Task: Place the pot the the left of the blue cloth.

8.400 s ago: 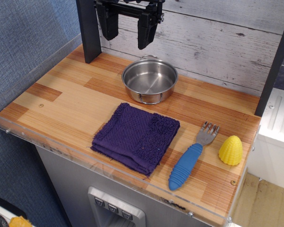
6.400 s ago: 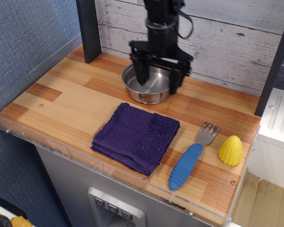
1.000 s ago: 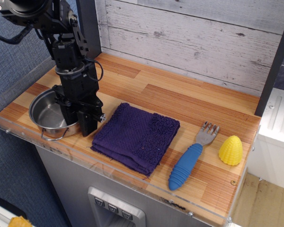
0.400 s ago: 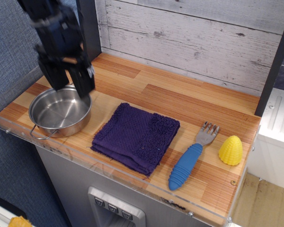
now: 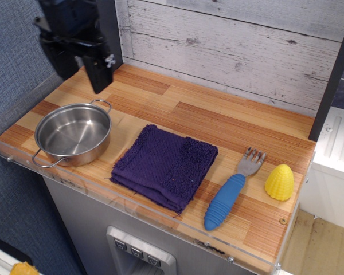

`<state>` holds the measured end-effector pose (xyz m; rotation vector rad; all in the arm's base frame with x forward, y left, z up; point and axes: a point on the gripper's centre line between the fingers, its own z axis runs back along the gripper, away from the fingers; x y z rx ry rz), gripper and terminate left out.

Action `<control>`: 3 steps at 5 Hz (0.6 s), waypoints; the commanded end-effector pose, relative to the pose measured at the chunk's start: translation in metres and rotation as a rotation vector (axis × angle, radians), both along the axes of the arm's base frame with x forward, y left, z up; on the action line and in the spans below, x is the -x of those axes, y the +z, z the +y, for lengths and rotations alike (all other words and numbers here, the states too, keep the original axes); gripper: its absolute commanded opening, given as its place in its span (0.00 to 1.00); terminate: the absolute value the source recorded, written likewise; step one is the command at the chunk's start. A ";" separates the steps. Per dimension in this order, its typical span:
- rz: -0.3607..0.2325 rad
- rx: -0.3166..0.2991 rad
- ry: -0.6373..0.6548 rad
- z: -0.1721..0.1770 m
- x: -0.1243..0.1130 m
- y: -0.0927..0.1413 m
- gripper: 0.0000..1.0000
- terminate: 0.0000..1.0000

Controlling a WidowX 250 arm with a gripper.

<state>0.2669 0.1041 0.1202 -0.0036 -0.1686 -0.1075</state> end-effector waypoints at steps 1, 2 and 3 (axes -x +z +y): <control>0.054 -0.128 0.033 -0.016 -0.004 0.020 1.00 0.00; 0.080 -0.104 0.063 -0.015 0.000 0.026 1.00 0.00; 0.080 -0.104 0.063 -0.015 0.000 0.026 1.00 0.00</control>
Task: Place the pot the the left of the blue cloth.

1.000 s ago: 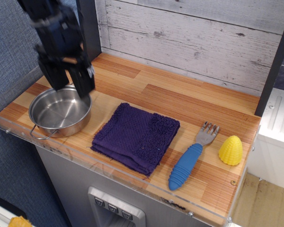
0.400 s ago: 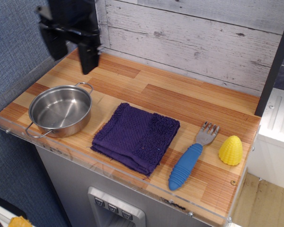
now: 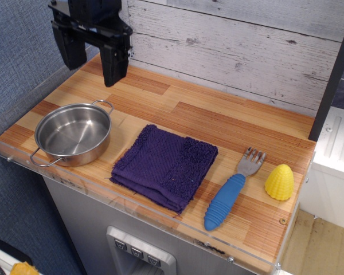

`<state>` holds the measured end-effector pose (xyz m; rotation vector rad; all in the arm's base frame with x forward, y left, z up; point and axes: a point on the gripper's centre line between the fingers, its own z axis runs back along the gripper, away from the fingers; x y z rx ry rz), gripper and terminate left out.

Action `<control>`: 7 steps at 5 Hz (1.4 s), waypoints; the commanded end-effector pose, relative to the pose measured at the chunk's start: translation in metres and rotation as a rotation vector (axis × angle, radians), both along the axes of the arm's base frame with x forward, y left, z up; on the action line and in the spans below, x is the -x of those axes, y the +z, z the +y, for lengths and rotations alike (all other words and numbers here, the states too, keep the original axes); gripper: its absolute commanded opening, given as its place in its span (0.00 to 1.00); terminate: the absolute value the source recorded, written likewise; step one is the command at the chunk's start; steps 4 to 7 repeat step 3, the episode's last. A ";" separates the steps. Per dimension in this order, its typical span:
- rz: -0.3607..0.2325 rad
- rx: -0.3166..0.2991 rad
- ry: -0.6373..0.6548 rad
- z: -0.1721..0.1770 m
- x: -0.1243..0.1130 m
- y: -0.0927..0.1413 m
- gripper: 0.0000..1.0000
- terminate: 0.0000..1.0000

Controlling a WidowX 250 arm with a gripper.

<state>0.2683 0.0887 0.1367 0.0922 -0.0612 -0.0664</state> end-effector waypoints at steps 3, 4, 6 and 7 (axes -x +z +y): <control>-0.023 -0.007 0.012 0.001 0.001 0.009 1.00 1.00; -0.023 -0.007 0.012 0.001 0.001 0.009 1.00 1.00; -0.023 -0.007 0.012 0.001 0.001 0.009 1.00 1.00; -0.023 -0.007 0.012 0.001 0.001 0.009 1.00 1.00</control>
